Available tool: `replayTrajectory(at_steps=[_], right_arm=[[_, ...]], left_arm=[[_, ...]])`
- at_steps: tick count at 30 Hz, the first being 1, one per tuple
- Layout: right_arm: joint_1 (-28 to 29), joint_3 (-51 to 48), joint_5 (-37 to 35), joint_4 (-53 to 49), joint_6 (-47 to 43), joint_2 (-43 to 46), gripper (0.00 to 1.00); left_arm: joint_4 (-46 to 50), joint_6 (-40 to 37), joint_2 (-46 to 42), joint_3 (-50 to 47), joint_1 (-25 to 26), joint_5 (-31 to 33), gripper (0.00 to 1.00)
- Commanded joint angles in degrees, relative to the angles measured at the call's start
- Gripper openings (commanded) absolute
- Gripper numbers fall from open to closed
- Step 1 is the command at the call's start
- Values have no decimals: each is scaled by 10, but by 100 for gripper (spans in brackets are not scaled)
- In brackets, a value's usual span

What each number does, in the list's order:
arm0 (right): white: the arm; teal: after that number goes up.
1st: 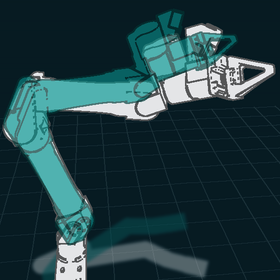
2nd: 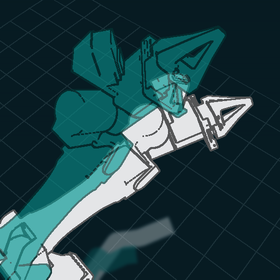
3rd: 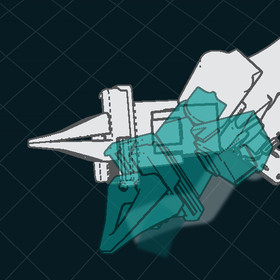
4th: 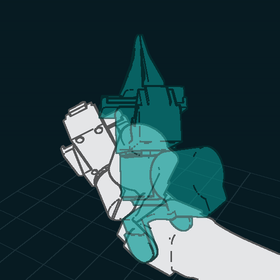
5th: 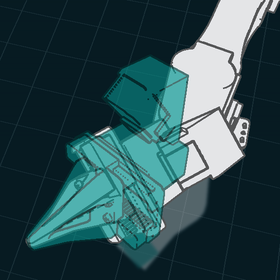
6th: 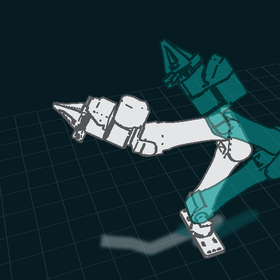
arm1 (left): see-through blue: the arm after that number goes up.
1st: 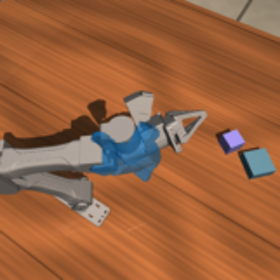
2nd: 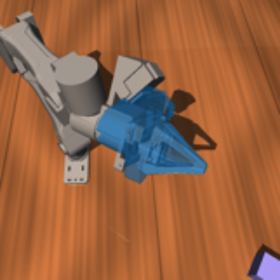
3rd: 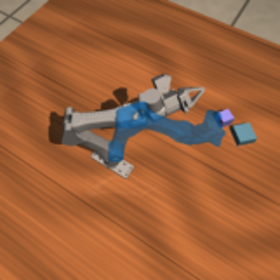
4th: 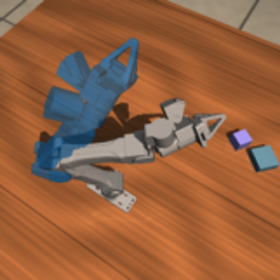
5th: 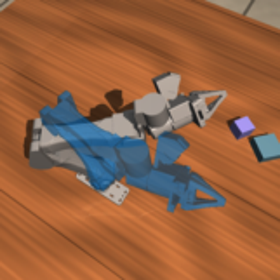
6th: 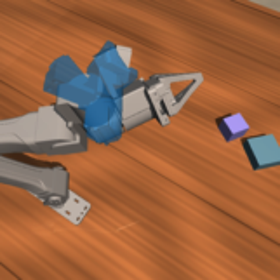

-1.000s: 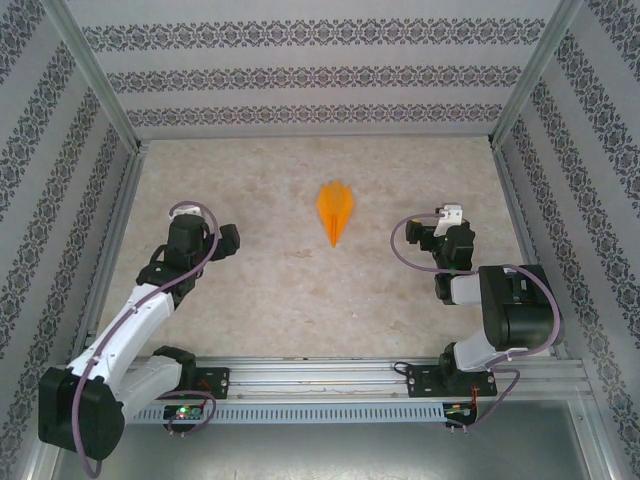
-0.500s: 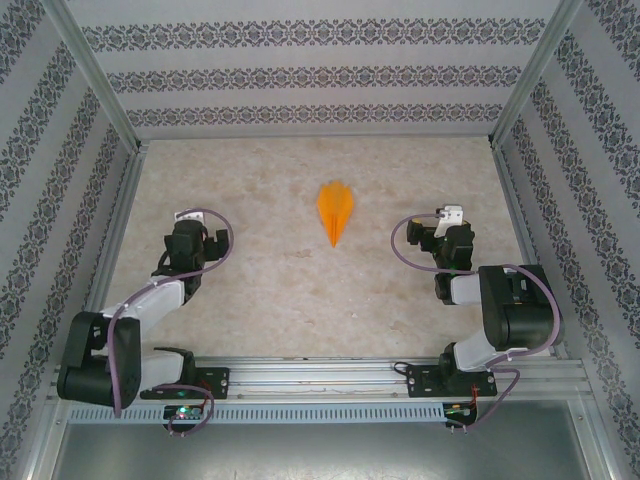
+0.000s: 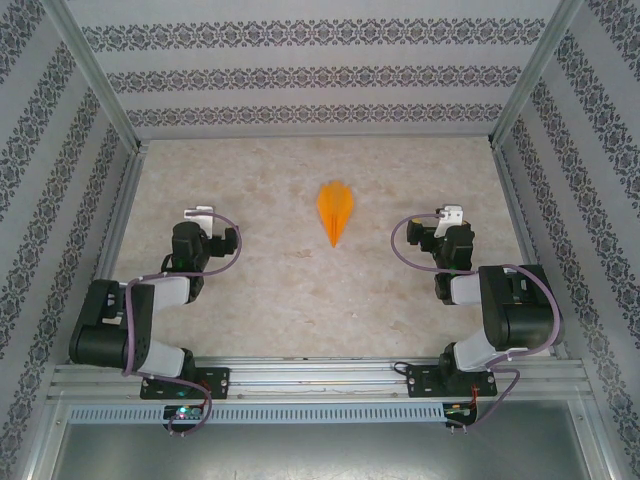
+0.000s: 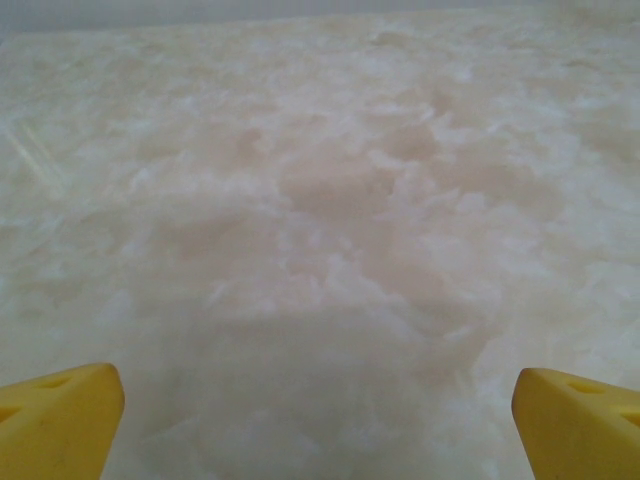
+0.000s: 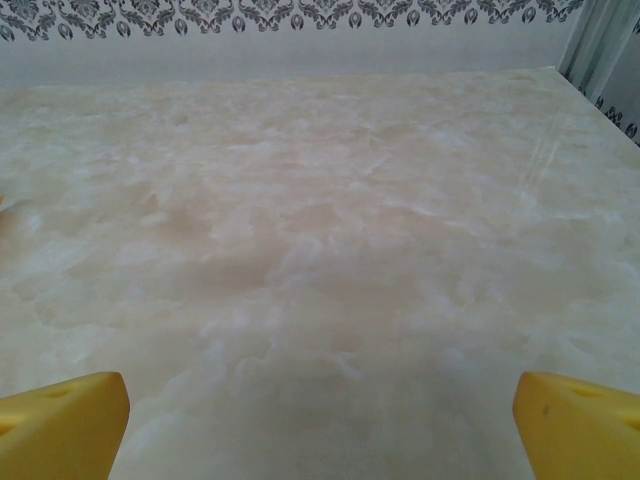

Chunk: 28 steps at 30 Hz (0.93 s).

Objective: Fold a paper plane with a square sheet of paper (fold left side to right side)

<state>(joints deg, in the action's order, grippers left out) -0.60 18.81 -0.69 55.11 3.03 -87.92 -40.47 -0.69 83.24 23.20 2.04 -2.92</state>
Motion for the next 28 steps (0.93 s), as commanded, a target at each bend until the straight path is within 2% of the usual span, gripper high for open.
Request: replayTrajectory(at_steps=[1, 4, 9, 15, 28], right_arm=[[4, 5, -9, 3, 3, 4, 98], [5, 5, -10, 2, 3, 4, 98], [5, 6, -10, 2, 2, 4, 98], [6, 5, -12, 1, 1, 3, 98], [8, 23, -15, -3, -1, 4, 98]], left_arm=[[-111, -15, 42, -14, -23, -55, 100], [-178, -5, 85, -26, -35, -70, 100], [-133, 7, 76, -11, -49, -85, 100], [-138, 17, 78, -11, -47, -33, 100], [-146, 18, 79, -15, -47, -39, 100]])
